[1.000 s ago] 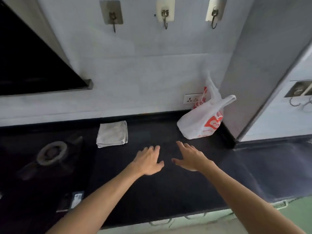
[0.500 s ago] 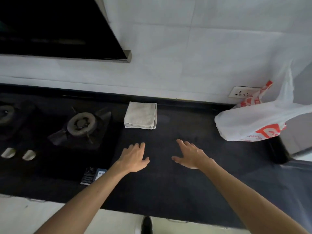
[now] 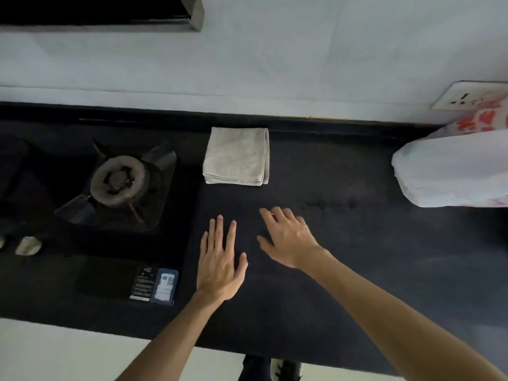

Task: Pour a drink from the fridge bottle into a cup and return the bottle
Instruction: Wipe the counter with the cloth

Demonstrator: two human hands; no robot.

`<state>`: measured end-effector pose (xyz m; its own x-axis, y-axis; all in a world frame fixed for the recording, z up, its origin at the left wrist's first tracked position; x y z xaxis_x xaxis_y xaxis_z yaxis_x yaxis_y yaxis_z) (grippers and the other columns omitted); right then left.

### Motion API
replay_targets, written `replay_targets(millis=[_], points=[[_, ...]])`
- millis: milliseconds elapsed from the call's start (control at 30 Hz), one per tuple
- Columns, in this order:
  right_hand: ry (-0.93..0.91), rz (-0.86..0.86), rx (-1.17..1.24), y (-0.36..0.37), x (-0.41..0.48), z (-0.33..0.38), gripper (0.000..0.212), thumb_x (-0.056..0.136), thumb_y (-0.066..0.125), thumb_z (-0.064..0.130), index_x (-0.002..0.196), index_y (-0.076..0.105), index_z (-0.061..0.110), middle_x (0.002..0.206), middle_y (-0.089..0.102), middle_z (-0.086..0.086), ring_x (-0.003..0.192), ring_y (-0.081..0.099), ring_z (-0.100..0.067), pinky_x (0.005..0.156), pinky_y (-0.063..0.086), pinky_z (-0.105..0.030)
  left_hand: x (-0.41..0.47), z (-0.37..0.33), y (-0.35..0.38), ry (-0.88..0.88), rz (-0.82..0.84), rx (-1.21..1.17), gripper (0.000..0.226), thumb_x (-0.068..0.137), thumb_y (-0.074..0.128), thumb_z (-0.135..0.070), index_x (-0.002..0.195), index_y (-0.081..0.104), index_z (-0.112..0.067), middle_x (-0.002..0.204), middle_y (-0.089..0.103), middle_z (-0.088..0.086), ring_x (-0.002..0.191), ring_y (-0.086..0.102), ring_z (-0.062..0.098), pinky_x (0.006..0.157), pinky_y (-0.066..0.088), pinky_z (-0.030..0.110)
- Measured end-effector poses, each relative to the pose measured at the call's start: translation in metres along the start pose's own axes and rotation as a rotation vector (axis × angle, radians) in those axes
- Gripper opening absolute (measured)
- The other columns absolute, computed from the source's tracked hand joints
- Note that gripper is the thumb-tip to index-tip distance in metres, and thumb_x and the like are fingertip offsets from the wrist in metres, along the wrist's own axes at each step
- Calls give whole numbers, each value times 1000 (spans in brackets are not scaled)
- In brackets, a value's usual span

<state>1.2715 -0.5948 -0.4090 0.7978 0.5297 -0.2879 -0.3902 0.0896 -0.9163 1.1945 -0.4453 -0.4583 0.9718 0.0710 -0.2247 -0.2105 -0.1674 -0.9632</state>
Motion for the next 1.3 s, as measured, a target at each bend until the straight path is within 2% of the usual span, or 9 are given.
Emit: replay_targets(millis=[133,233,367,433,533,633,900,1100,1300], points=[[-27,-196,80,-14,68,9,47,95,51,33,134,47,6,134,48,-12,124,44,-32,99,45,-45,3,2,3,-3,-35,-63,75,92,32,-47,159,14,-20,168,2,11,155,-2,26,125,11,43],[-27,-284,21,-30,131,15,44,97,44,29,134,47,5,141,44,-16,135,34,-35,108,38,-48,4,4,6,-7,-43,-90,75,90,34,-45,159,16,-21,168,2,8,155,-3,24,125,11,43],[8,-202,-186,-43,204,24,55,102,31,39,146,35,7,151,35,-17,142,25,-37,113,30,-47,5,7,9,-13,-39,-98,75,90,37,-44,159,17,-23,168,0,7,155,-5,23,125,10,42],[-1,-122,-194,-36,230,24,60,103,26,43,153,21,12,160,21,-17,146,18,-36,115,25,-50,6,7,10,-16,-35,-91,75,89,37,-44,159,17,-23,168,-1,6,155,-6,22,125,10,43],[-13,-63,-168,-15,245,15,61,103,14,48,158,3,25,166,-1,-9,152,-5,-33,120,3,-54,6,8,10,-17,-36,-102,75,89,37,-43,159,17,-24,168,-3,5,155,-7,21,125,10,42],[0,-103,-136,-5,235,10,61,102,10,50,158,0,29,166,-5,-6,152,-10,-30,121,-6,-53,6,9,11,-20,-48,-106,75,89,38,-44,159,18,-24,169,-1,4,155,-5,21,124,10,42],[32,-145,-62,27,106,-17,61,102,14,50,158,1,30,166,-3,-6,152,-9,-31,121,-2,-57,5,10,9,-10,-87,-138,71,88,39,-42,155,28,-20,168,10,6,155,5,24,122,20,48],[242,-157,-56,36,-20,-104,62,100,20,52,157,4,36,167,-1,2,153,-8,-27,120,4,-60,4,9,8,1,-110,-154,72,88,37,-44,155,30,-20,167,14,7,155,9,26,121,23,50],[452,-206,-31,1,41,-163,64,97,17,52,157,5,34,167,2,-1,152,-6,-30,117,1,-65,4,9,10,-5,-115,-144,72,89,38,-43,155,30,-19,167,15,9,155,7,25,122,22,49]])
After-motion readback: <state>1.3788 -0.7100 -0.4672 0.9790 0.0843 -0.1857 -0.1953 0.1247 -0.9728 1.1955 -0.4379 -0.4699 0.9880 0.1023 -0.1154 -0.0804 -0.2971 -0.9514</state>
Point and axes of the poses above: each hand's wrist, its own x-axis towards the middle knuckle, its own y-axis out of the palm, z = x × y, the point moved 5 cm from there along x, towards the middle knuckle
